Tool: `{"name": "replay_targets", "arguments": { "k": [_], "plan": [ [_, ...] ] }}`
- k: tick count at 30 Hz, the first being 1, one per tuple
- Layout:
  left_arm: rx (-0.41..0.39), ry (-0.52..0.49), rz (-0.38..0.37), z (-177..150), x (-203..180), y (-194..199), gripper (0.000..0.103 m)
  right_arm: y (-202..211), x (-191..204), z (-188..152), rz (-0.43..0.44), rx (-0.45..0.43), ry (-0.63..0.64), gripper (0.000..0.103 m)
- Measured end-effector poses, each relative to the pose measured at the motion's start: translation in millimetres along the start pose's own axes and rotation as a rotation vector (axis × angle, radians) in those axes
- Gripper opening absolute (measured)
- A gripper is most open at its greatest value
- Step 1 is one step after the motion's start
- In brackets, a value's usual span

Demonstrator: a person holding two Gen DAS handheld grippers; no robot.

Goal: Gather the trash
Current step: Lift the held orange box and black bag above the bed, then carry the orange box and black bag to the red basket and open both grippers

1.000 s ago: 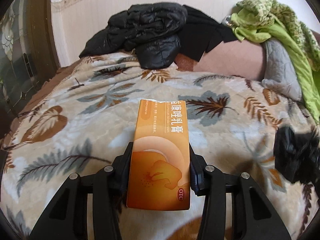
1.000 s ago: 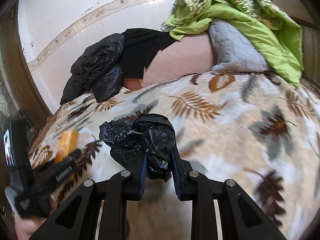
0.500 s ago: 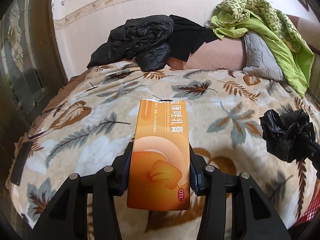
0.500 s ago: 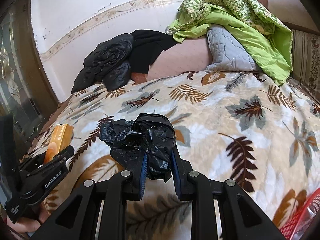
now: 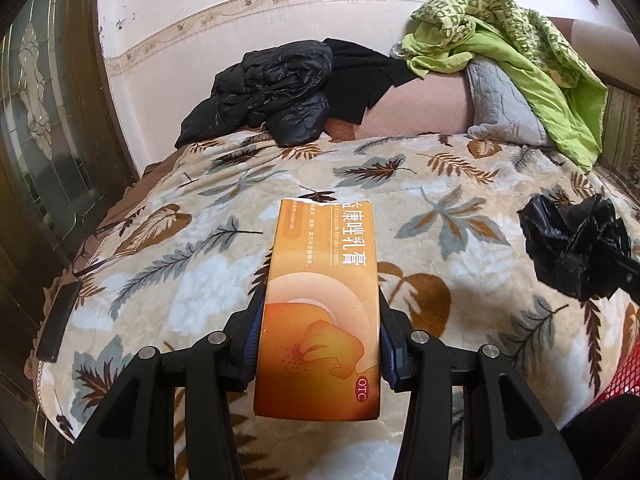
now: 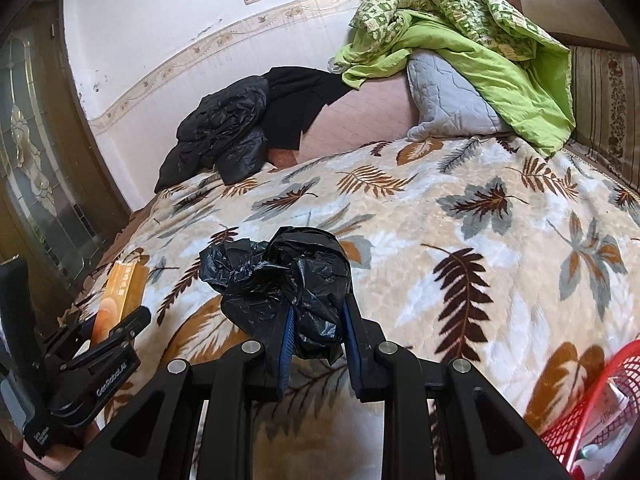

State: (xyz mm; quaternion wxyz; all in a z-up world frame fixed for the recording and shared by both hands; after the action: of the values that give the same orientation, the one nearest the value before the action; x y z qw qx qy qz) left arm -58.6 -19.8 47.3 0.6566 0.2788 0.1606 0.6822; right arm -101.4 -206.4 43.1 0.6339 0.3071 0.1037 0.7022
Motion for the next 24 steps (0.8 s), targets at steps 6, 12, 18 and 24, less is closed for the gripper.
{"name": "replay_targets", "arguments": {
  "k": [6, 12, 18, 24],
  "plan": [
    [-0.014, -0.020, -0.020, -3, -9, 11, 0.046, 15, -8, -6, 0.013, -0.010, -0.033, 0.024],
    [-0.023, -0.040, -0.039, -4, -22, 19, 0.046, 21, -10, -7, 0.018, -0.016, -0.048, 0.024],
    [-0.029, -0.062, -0.072, -1, -35, 28, 0.046, 26, -13, -10, 0.029, -0.014, -0.070, 0.024],
    [-0.043, -0.092, -0.113, -2, -53, 43, 0.046, 41, -26, -15, 0.029, -0.010, -0.123, 0.024]
  ]
}}
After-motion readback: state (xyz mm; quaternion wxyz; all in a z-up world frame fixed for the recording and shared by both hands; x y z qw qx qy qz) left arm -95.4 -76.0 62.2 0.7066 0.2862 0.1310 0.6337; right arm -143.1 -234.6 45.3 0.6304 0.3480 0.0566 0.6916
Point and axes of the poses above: each gripper's, at about its wrist camera, not at the fingertips, and y roughly against the way its jaws point, x to its left, z to its top, the point moved 6 cm from there along -y, roughly the way its jaws point, and after that the axes turned 4 degrees about z, right-handed, at the moved point
